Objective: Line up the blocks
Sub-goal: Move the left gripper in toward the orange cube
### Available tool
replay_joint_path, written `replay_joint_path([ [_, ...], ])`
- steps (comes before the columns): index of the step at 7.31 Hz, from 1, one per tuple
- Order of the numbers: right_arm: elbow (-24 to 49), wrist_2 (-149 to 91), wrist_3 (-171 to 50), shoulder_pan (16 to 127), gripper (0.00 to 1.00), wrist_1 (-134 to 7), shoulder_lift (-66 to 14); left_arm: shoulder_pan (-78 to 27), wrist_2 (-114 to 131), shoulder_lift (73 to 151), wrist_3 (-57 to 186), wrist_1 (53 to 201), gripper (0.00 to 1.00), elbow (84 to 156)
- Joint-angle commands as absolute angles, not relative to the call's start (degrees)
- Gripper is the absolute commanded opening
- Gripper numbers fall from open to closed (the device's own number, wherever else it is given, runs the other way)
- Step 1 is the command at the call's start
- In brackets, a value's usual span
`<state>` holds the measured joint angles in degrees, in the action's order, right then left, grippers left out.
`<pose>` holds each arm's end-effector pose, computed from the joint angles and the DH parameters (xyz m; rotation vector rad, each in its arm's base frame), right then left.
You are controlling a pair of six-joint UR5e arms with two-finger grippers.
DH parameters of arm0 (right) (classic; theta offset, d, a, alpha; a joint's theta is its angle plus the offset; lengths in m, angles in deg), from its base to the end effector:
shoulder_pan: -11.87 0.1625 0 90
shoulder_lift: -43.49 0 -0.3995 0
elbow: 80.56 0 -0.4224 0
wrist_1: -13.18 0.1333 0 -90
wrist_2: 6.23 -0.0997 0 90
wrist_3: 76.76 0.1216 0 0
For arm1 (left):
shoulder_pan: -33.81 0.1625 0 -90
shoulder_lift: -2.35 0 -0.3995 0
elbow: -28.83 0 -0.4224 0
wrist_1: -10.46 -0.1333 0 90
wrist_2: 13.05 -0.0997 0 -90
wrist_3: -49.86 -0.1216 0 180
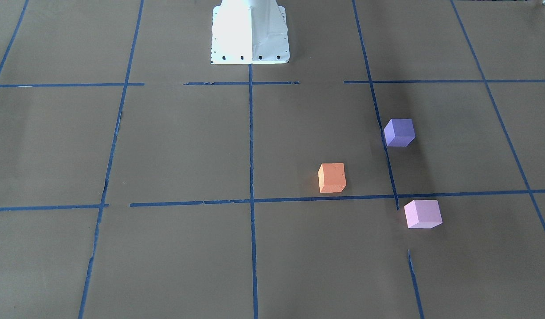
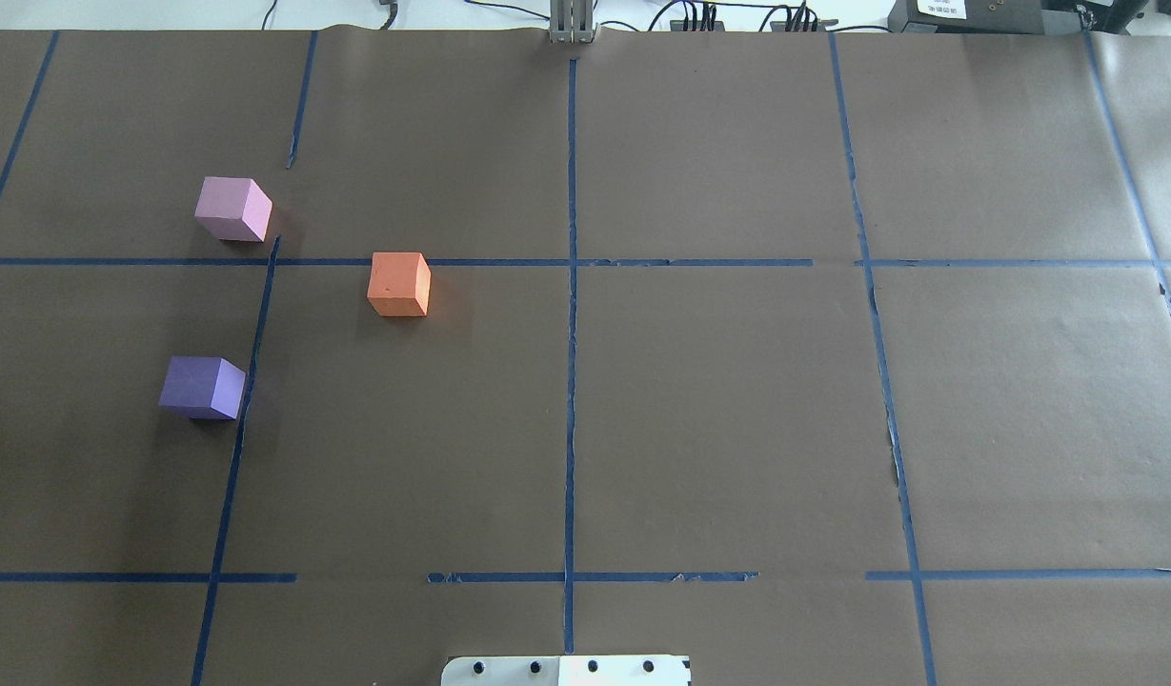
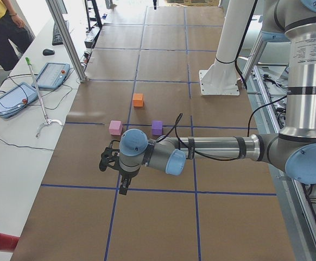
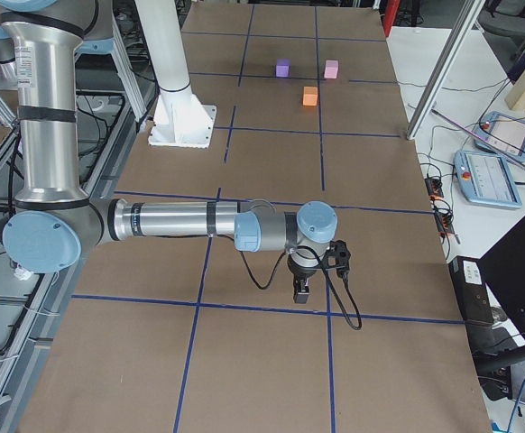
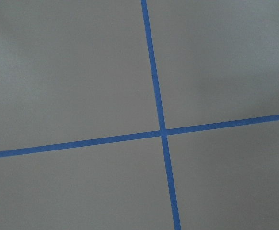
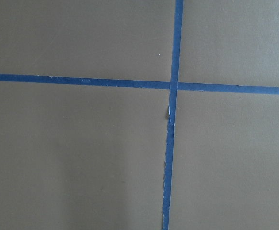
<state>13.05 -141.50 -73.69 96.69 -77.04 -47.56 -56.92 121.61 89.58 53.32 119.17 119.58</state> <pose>0.0000 -0.5199 0.6245 -0.0182 -0.7908 -0.0510 -0.0545 -0.5225 0.6306 0.2577 0.7798 0.0445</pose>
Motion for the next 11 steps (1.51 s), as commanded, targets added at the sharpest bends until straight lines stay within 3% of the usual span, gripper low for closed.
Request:
replay_joint_path([
  [1,13.05,-141.50,-73.69,96.69,1.00,-77.09,-47.56,-56.90,121.60,89.63,53.46,119.18,1.00,119.62],
  [4,12.96,-141.50,-73.69,96.69,1.00,-77.00,-47.56,-56.55,121.69,89.27,53.55,120.05,1.00,119.80],
  [6,13.05,-141.50,-73.69,96.69,1.00,-77.00,-47.56,-48.85,121.87,91.19,63.49,120.06,1.00,120.76],
  [8,13.05,-141.58,-73.69,96.69,1.00,-77.00,-47.56,-38.84,120.90,100.13,71.83,118.58,1.00,123.47],
  [10,13.05,-141.50,-73.69,96.69,1.00,-77.00,-47.56,-28.65,115.50,115.30,82.75,106.42,1.00,124.01],
  [11,13.05,-141.50,-73.69,96.69,1.00,-77.00,-47.56,-21.11,112.40,118.68,86.82,104.87,1.00,123.84],
])
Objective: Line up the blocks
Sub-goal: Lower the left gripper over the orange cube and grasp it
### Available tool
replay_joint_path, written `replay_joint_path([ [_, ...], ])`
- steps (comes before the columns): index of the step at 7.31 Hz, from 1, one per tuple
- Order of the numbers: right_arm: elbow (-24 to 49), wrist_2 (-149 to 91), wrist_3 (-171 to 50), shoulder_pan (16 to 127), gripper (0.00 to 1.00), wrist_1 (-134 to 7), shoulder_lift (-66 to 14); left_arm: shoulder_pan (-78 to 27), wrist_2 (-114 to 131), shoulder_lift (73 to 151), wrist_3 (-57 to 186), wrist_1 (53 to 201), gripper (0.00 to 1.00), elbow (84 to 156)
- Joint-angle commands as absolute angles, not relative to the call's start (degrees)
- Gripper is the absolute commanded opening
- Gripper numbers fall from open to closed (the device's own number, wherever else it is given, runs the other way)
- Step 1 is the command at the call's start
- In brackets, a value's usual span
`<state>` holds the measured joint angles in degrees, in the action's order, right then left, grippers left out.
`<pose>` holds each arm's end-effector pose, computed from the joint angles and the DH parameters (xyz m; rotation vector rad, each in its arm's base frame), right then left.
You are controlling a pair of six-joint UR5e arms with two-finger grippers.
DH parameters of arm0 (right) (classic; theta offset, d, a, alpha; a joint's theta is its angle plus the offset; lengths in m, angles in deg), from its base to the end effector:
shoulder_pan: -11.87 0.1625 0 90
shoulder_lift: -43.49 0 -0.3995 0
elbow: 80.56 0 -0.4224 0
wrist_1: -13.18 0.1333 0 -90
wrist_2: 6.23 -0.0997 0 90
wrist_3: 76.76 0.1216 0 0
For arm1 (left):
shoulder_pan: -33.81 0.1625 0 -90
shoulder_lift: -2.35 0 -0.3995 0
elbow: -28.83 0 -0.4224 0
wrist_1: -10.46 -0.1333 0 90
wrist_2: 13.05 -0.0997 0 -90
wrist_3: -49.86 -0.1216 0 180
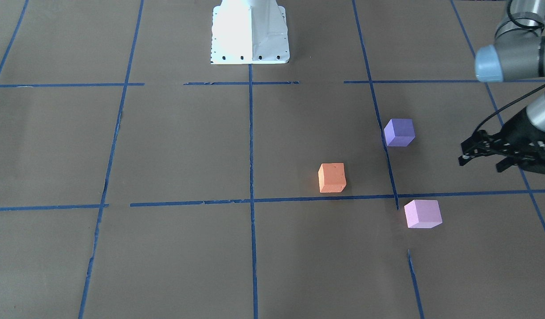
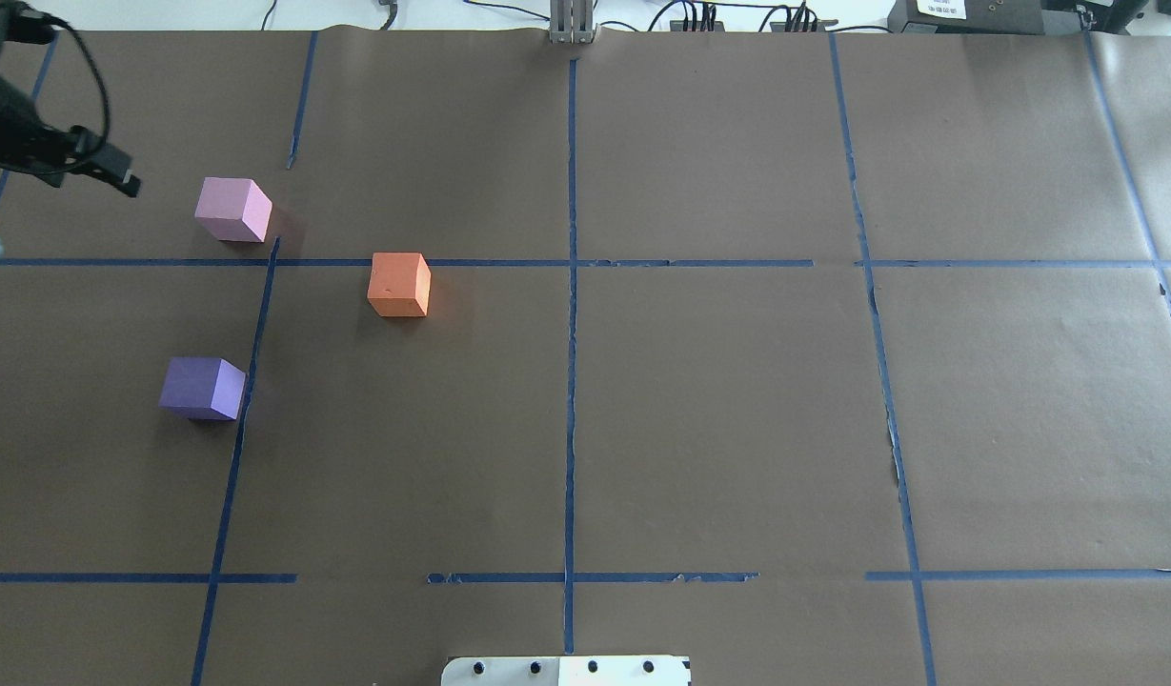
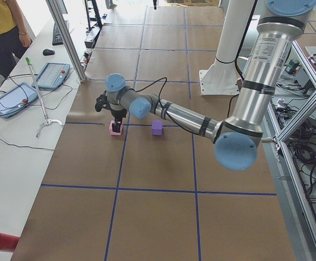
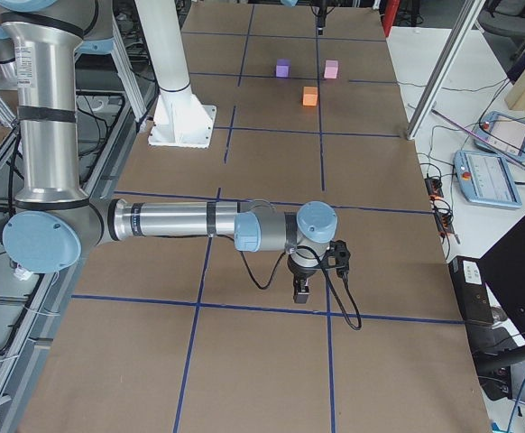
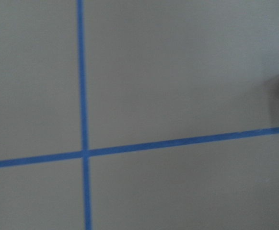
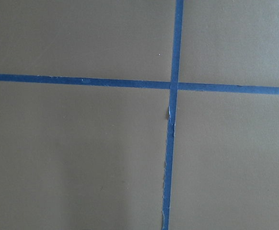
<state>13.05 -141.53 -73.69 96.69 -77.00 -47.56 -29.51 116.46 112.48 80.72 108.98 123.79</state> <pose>-0.0001 -0.5199 0.6244 -0.0176 -0.7914 -0.0513 0.2441 -0.6104 0.3814 0.1711 0.8568 0.1339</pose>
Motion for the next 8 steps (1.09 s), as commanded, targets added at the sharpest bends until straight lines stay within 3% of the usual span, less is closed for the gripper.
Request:
replay_joint_path([
  [1,13.05,-141.50,-73.69,96.69,1.00,-77.00,-47.56,-17.30,112.29,120.98,92.26,104.94,1.00,122.88],
  [3,13.05,-141.50,-73.69,96.69,1.00,-77.00,-47.56,-14.63,110.98,127.57,96.26,104.85,1.00,118.33],
  [8,13.05,-141.50,-73.69,96.69,1.00,-77.00,-47.56,-10.23,107.98,129.18,106.71,107.82,0.99,113.91],
])
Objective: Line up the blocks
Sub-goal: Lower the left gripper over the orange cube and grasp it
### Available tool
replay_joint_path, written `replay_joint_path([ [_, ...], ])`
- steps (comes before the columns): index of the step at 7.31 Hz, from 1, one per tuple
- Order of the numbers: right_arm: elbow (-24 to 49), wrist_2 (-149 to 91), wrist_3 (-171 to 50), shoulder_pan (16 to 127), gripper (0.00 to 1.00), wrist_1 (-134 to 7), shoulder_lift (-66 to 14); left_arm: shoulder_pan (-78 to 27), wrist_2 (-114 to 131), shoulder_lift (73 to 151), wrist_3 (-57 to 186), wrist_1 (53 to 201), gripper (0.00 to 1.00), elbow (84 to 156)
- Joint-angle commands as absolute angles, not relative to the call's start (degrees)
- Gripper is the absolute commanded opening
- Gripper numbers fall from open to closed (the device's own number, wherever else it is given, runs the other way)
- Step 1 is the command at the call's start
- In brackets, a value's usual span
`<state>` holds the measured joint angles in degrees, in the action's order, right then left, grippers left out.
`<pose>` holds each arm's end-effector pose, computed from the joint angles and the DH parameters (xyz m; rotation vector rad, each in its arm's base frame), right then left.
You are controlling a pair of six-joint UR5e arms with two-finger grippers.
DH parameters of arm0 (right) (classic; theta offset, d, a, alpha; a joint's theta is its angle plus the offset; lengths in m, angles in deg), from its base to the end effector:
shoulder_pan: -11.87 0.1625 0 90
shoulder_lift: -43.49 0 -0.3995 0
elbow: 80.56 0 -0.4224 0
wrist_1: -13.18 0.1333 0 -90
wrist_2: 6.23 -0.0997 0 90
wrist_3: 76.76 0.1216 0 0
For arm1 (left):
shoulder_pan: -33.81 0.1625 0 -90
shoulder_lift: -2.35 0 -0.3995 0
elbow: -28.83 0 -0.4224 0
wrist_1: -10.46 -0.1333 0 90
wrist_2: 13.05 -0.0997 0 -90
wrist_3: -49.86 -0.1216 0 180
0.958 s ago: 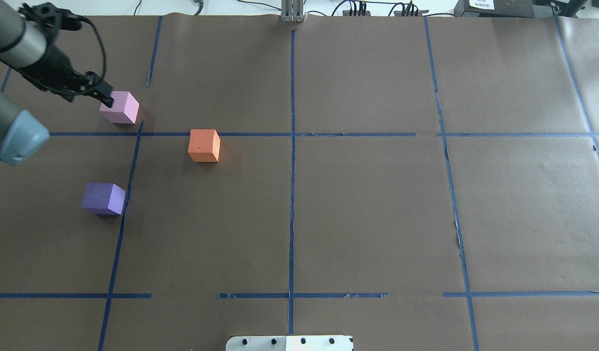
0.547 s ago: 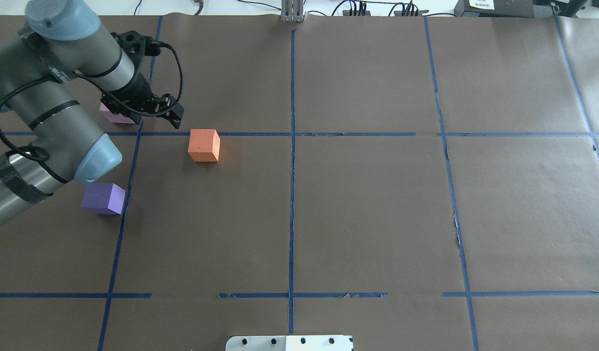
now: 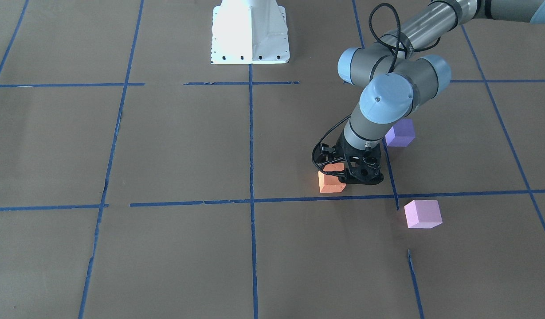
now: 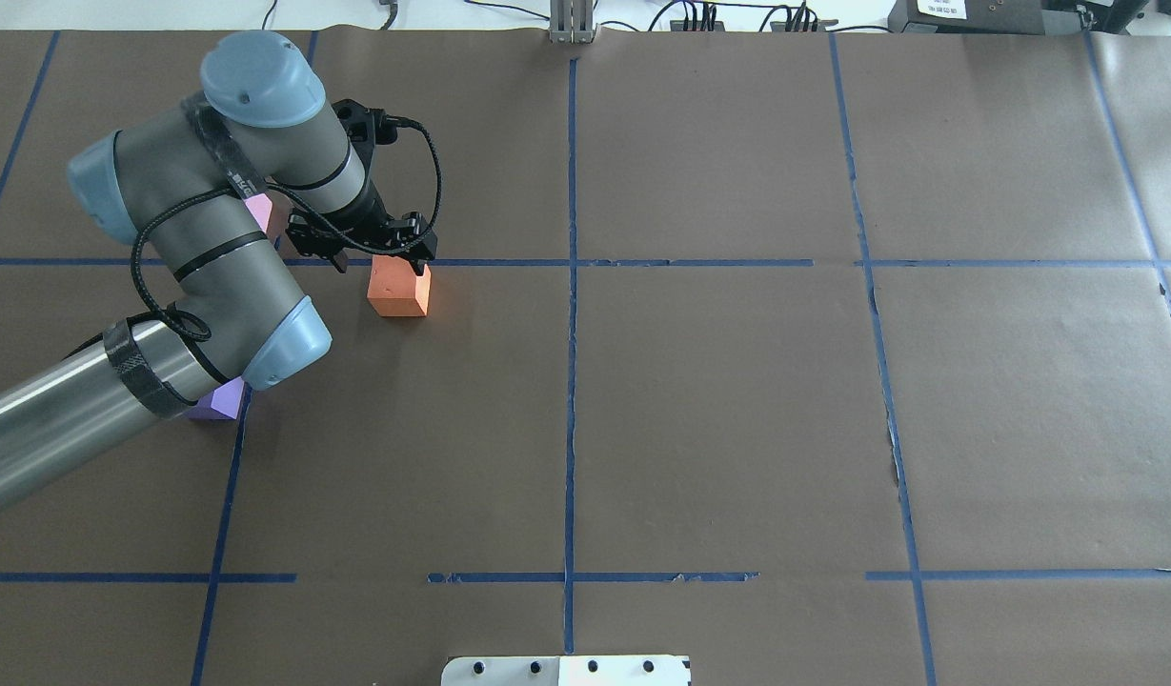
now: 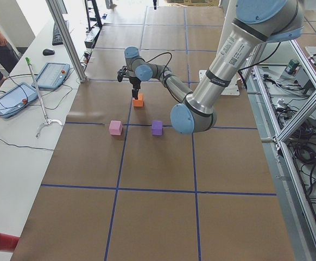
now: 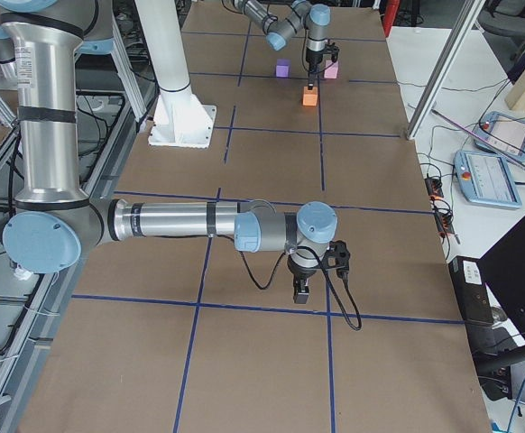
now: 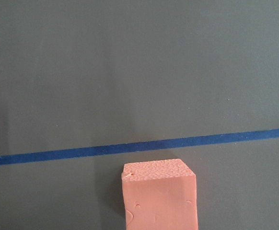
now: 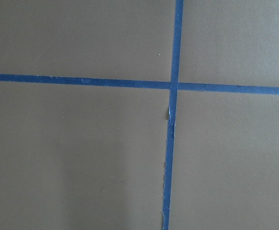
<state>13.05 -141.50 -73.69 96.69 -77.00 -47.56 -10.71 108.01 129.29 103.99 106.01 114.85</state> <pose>0.0000 -0.5199 0.6244 -0.0176 -0.7909 -0.0513 0.4763 -0.5673 0.2714 0.0247 0.8359 0.0401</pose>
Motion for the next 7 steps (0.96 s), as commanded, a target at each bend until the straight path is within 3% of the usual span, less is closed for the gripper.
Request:
replay_joint_path([
  [1,13.05,-141.50,-73.69,96.69,1.00,-77.00,-47.56,-9.27,107.89,129.26,109.25,109.32,0.99,112.43],
  [5,13.05,-141.50,-73.69,96.69,1.00,-77.00,-47.56,-9.17,107.54,129.53,109.98,114.24,0.94,107.33],
  [7,13.05,-141.50,-73.69,96.69,1.00,-77.09,-47.56,-9.17,107.45,129.62,110.07,115.31,0.81,106.88],
])
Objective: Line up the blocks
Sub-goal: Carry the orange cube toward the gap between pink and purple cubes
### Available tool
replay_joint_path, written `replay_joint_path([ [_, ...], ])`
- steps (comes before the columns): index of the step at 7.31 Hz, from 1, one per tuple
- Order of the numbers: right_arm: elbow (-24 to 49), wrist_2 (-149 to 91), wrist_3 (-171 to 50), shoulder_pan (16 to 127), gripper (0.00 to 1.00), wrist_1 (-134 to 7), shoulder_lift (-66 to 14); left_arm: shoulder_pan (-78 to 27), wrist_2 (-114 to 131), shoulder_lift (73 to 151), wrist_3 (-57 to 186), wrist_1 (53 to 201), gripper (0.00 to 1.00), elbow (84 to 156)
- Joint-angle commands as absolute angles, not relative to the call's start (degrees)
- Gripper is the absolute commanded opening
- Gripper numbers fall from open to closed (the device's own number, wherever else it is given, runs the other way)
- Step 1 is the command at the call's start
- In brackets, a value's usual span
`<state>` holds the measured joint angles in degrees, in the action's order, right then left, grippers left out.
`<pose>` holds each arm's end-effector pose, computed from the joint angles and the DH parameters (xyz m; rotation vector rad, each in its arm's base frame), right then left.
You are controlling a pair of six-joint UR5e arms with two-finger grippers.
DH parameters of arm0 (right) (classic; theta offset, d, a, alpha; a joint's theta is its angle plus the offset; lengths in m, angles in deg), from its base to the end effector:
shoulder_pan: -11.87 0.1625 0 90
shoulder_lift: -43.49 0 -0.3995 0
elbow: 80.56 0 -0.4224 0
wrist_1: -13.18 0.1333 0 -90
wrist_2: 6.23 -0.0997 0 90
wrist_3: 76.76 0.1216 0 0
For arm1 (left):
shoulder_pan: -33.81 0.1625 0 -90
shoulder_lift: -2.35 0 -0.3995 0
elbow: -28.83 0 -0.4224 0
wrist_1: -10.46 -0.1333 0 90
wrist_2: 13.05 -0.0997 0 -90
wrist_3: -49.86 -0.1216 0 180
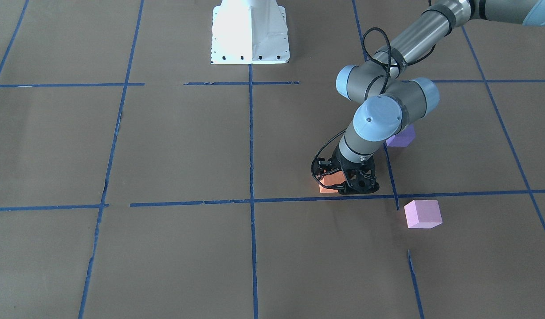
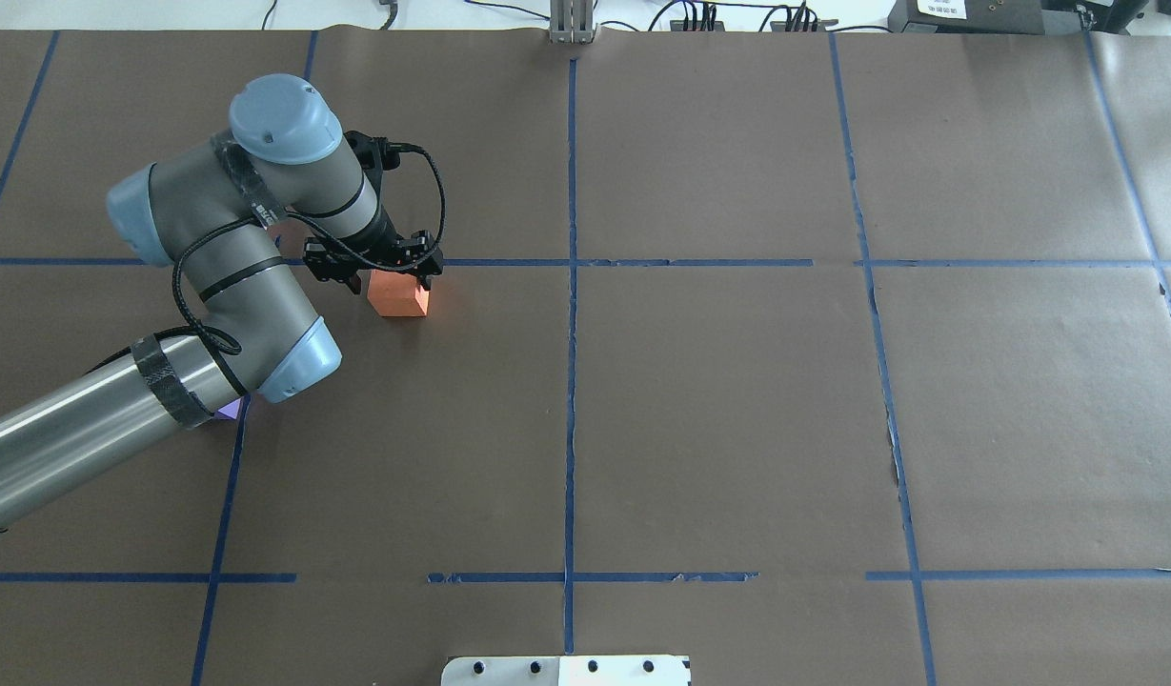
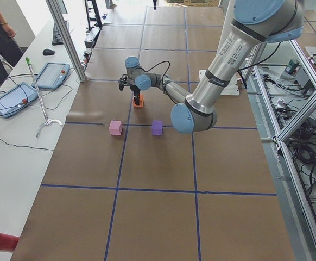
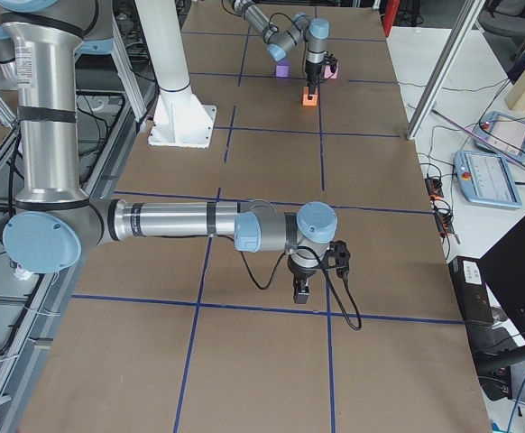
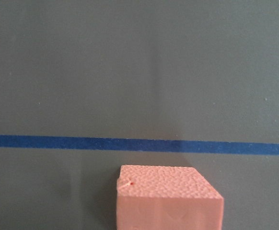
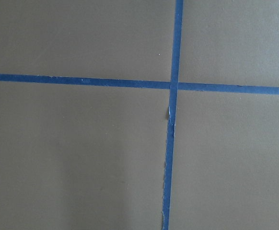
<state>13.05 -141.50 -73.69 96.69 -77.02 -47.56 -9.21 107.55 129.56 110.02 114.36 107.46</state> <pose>0.0000 -0.5199 0.6245 -0.0179 -0.7908 -0.0512 0.5108 -0.5744 0.3133 -0.0103 0.8475 -0.0309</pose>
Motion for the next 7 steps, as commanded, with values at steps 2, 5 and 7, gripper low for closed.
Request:
replay_joint_path([
  [2,13.05,-141.50,-73.69,96.69,1.00,-77.09,-47.56,-9.26,107.71,129.62,110.16,116.10,0.40,106.79],
  [5,13.05,-141.50,-73.69,96.69,1.00,-77.00,-47.56,-16.08,107.98,127.79,107.02,108.35,0.15,118.05],
  [7,13.05,-141.50,-73.69,96.69,1.00,-77.00,-47.56,-19.26,108.85,115.36,98.58,107.13,0.16,127.85],
])
